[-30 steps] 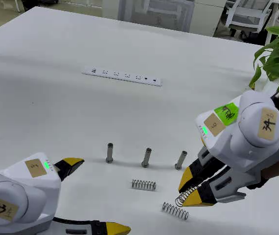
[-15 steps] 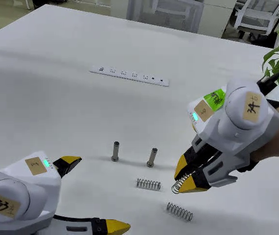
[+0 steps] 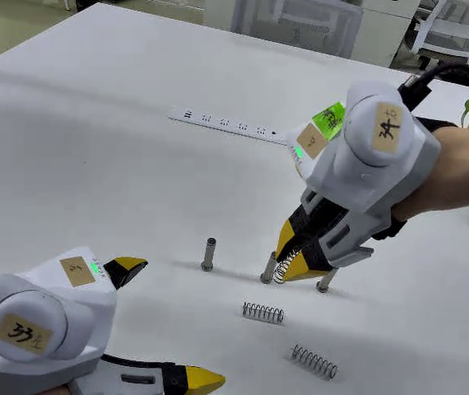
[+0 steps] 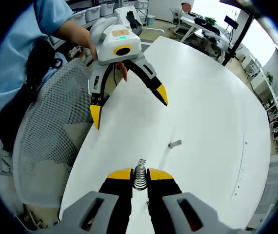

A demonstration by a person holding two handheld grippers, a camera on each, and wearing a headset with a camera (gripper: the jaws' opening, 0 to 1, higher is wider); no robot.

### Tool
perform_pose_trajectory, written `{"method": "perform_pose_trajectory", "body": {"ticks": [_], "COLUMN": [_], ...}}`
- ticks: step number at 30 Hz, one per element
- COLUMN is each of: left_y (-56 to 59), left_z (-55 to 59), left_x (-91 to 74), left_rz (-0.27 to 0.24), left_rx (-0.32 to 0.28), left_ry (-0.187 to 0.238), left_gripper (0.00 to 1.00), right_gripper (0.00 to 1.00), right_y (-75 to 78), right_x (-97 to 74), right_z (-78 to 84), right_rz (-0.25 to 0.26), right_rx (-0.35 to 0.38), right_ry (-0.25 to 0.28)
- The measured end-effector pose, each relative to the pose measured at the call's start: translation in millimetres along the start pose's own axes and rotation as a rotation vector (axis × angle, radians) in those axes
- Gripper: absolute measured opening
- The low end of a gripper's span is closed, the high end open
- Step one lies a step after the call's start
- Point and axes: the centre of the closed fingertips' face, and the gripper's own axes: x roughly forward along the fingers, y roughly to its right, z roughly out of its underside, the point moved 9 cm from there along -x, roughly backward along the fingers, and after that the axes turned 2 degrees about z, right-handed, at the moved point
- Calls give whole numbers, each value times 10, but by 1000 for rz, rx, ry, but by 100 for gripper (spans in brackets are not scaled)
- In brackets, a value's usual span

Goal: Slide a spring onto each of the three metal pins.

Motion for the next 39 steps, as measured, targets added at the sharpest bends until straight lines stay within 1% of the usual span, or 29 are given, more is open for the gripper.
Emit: {"method": "perform_pose_trajectory", "body": {"ticks": [2, 7, 11, 14, 17, 19, 23, 27, 29, 31, 35, 39], "left_y": [-8, -23, -39, -58, -70, -77, -96, -102, -103, -104, -109, -119], "left_z": [4, 19, 30, 44, 66, 77, 83, 78, 80, 86, 100, 114], "left_x": [4, 16, 24, 34, 52, 64, 79, 89, 93, 94, 91, 88], "left_rz": [1, 9, 10, 12, 18, 23, 24, 26, 28, 27, 25, 23], "left_rx": [-3, -9, -12, -26, -27, -30, -34, -38, -38, -42, -52, -57], "left_ry": [-1, -3, -5, 2, -2, -4, -3, 5, 5, 6, 9, 7], "left_gripper": [100, 100, 100, 100, 100, 100, 100, 100, 100, 100, 100, 100], "right_gripper": [12, 12, 12, 12, 12, 12, 12, 12, 12, 12, 12, 12], "right_y": [94, 283, 374, 464, 532, 587, 629, 640, 660, 656, 682, 699], "right_x": [13, 69, 103, 151, 186, 223, 278, 340, 391, 434, 532, 562], "right_z": [-27, -104, -155, -197, -255, -278, -323, -382, -386, -390, -401, -417], "right_rz": [14, 16, 14, 19, 4, 2, -6, -10, -10, -12, -28, -29], "right_rx": [-16, -42, -55, -97, -88, -99, -112, -115, -124, -135, -136, -139], "right_ry": [-9, -32, -37, -78, -68, -75, -83, -83, -89, -106, -106, -108]}}
